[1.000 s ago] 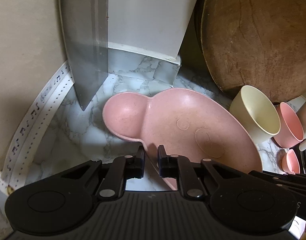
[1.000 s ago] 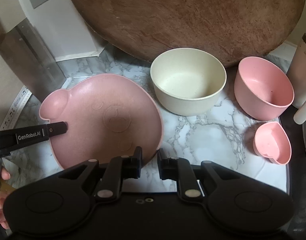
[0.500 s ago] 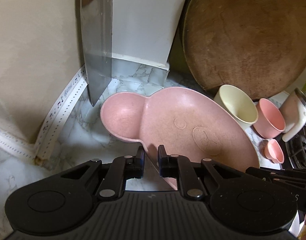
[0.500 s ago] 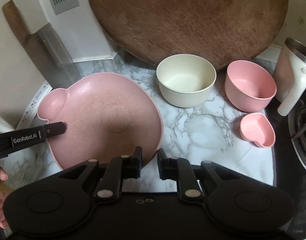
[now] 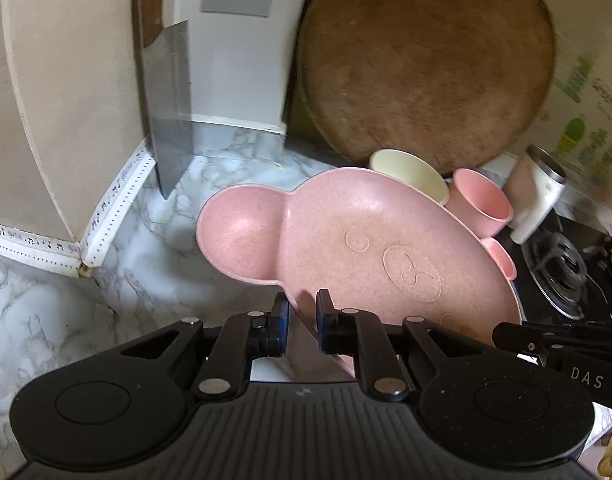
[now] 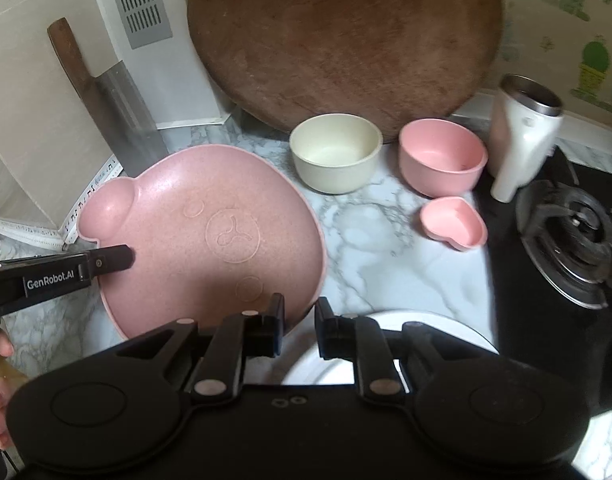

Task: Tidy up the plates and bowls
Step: 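Lift the bear plate with both grippers and carry it onto the white plates, then open both grippers to release the bear plate on the stack, then move both open grippers toward the cream bowl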

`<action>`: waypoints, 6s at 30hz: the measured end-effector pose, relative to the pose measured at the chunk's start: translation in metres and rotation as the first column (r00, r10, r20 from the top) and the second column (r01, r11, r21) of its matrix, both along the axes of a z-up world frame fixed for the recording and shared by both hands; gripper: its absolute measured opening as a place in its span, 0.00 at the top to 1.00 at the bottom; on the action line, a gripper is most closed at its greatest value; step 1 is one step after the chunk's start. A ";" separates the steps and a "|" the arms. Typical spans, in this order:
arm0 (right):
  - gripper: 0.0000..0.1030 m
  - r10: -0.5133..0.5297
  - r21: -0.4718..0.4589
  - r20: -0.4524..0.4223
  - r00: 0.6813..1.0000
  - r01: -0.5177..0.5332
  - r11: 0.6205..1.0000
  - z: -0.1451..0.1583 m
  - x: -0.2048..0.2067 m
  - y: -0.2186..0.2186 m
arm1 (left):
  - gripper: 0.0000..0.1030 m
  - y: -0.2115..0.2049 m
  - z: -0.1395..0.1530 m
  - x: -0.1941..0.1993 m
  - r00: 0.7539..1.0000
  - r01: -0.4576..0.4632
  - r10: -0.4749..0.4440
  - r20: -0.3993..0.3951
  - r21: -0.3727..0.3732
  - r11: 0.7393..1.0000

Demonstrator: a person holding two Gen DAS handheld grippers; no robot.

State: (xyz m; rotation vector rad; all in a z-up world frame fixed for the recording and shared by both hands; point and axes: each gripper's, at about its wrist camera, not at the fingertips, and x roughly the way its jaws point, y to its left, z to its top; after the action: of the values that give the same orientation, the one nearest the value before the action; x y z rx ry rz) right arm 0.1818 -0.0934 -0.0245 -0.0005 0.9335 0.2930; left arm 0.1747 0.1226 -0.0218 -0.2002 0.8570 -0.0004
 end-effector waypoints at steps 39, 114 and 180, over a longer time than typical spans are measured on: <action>0.84 -0.048 -0.050 -0.072 0.996 0.045 0.998 -0.027 -0.061 -0.155 | 0.88 -0.150 -0.031 -0.057 0.995 0.069 -0.074 -0.066 -0.072 0.995; 0.46 0.002 0.019 -0.023 1.000 -0.002 1.000 -0.016 -0.093 -0.125 | 0.52 -0.125 -0.011 -0.120 0.966 0.259 -0.257 0.037 -0.063 0.964; 0.38 -0.193 0.148 -0.167 0.967 0.218 0.965 -0.035 0.196 -0.046 | 0.23 -0.057 -0.014 0.198 0.999 -0.042 0.041 -0.008 -0.024 0.999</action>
State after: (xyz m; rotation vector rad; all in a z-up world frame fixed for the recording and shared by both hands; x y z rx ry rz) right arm 0.3782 -0.1396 -0.0592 0.2744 1.0481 0.1775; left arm 0.3731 0.0655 -0.0355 -0.2404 0.8606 0.0289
